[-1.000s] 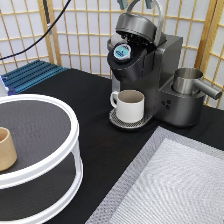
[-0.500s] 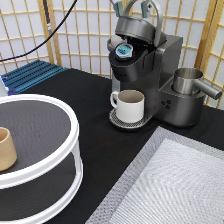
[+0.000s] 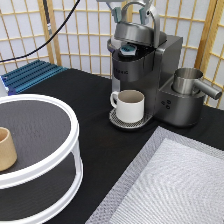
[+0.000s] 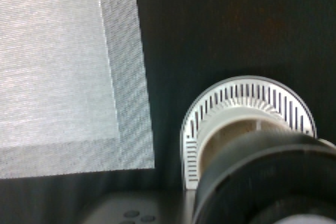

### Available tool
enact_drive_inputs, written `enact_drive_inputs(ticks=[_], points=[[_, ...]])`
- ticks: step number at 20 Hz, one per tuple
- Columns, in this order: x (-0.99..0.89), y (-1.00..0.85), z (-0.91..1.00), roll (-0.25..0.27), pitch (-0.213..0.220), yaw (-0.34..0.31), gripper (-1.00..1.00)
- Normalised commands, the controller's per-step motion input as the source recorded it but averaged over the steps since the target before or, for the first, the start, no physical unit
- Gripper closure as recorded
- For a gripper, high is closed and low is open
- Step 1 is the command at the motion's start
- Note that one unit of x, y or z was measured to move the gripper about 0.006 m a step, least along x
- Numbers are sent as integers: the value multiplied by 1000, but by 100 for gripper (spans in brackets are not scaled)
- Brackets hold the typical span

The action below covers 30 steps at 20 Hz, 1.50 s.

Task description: Make coffee

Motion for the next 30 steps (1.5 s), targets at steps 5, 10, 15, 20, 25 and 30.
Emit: enact_drive_inputs(ticks=[5,10,15,20,25,30], points=[[373,-150,-305,4,7,57,-100],[32,-10,-287,-1,-3,14,-100],[-95,0,-58,-21,-11,3,-100],[-199,-82,42,-54,-9,5,-100],[-428,-92,986,-97,-28,0,-100],[-424,358,1000,-137,-75,0,-100]])
